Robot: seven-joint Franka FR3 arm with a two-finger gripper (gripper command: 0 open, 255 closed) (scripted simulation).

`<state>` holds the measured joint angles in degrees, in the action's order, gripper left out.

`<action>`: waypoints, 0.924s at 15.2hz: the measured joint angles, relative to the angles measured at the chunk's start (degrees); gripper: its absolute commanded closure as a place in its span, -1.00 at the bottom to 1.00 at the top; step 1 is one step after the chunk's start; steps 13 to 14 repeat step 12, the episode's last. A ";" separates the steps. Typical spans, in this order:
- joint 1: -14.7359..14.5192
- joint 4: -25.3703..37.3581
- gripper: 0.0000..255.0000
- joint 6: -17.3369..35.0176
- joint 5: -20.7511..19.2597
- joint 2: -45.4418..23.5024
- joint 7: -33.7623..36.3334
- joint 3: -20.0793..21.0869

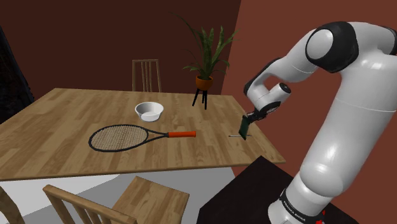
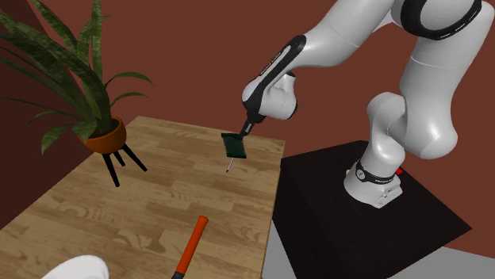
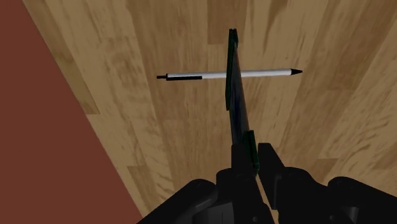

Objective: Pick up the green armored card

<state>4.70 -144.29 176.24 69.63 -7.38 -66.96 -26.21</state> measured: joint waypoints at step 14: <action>1.90 -6.86 1.00 -2.63 -54.29 12.89 44.80 -5.59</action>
